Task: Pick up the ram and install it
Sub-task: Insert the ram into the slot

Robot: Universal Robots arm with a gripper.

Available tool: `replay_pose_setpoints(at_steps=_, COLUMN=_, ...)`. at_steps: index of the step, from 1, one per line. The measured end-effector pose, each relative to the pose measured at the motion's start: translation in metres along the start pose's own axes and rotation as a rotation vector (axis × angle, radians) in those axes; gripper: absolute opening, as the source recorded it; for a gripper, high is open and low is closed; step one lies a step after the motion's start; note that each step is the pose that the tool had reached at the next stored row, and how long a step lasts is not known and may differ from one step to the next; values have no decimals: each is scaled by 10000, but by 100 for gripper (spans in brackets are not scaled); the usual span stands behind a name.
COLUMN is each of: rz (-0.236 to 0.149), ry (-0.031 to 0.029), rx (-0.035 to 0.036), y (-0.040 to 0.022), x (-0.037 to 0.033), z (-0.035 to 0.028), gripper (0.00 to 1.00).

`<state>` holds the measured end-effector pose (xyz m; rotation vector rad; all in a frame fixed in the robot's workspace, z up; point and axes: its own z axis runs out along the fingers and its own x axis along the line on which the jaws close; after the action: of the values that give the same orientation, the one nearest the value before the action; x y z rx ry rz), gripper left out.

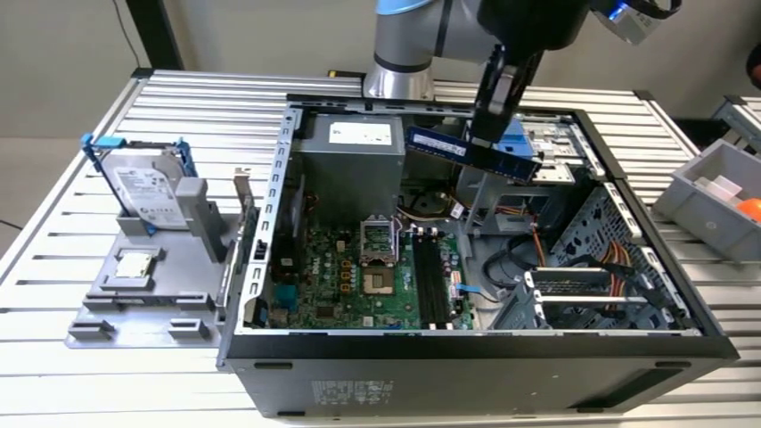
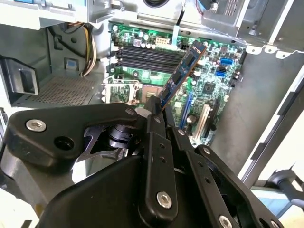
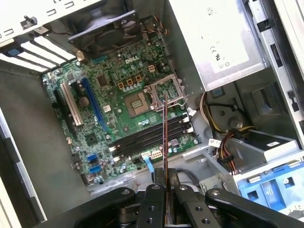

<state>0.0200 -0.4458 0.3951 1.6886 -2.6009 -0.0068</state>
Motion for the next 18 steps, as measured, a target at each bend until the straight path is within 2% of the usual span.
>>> replay_pose_setpoints(at_steps=18, rz=1107, ry=-22, rx=-31, y=0, x=0, z=1, gripper=0)
